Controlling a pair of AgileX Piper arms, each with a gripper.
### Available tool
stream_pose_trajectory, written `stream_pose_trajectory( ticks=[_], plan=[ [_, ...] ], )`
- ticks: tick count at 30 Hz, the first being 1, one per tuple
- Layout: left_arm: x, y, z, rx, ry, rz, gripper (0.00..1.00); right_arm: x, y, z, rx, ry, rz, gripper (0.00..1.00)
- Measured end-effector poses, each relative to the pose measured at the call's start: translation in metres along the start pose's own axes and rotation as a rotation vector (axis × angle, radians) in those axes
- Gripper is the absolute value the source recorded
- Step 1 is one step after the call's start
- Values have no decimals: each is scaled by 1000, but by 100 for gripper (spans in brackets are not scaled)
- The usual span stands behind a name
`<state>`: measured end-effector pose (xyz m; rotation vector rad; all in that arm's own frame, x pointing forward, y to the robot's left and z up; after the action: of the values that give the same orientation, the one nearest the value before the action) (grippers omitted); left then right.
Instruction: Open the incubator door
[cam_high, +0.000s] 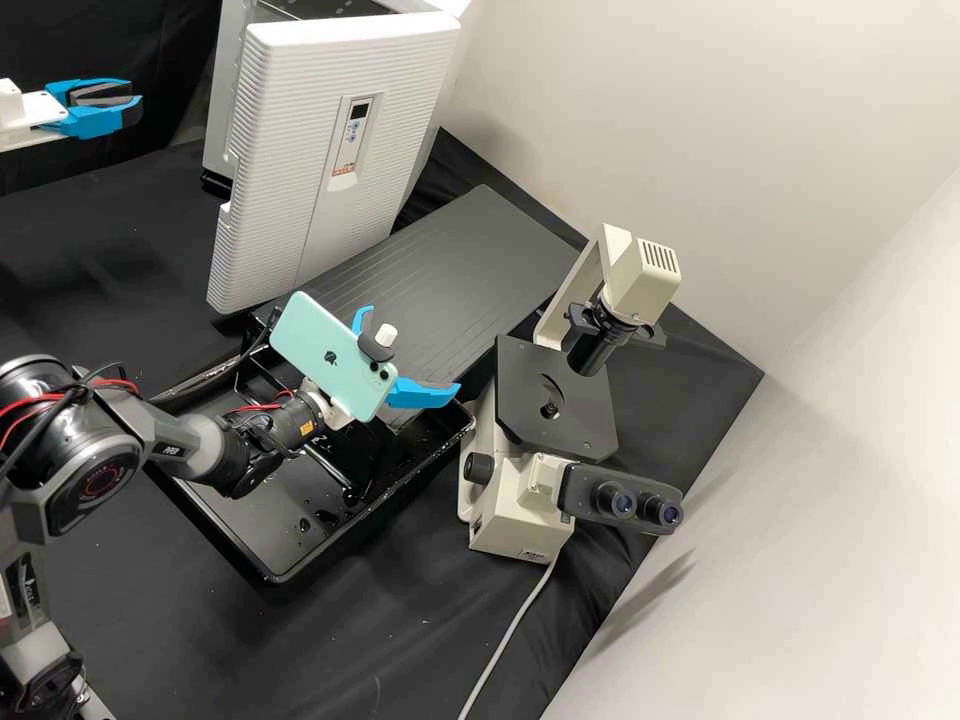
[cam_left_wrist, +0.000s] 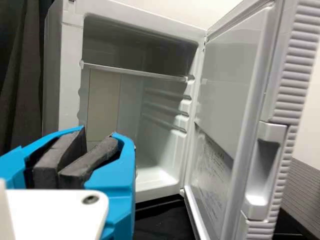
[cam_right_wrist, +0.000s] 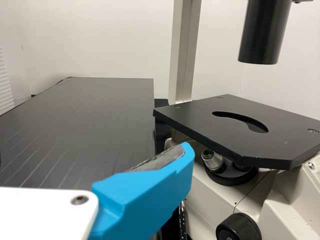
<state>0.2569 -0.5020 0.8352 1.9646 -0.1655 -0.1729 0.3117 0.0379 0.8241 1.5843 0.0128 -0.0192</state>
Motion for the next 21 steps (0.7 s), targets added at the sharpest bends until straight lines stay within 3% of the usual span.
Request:
stream_pose_trajectory(
  ticks=[5,13,21],
  plan=[
    [12,-2,-2,16,1,-22,0,0,0,0,0,0,0,100],
    [41,-2,6,72,-105,-69,0,0,0,0,0,0,0,100],
    [62,2,13,98,-208,-96,0,0,0,0,0,0,0,100]
  ],
)
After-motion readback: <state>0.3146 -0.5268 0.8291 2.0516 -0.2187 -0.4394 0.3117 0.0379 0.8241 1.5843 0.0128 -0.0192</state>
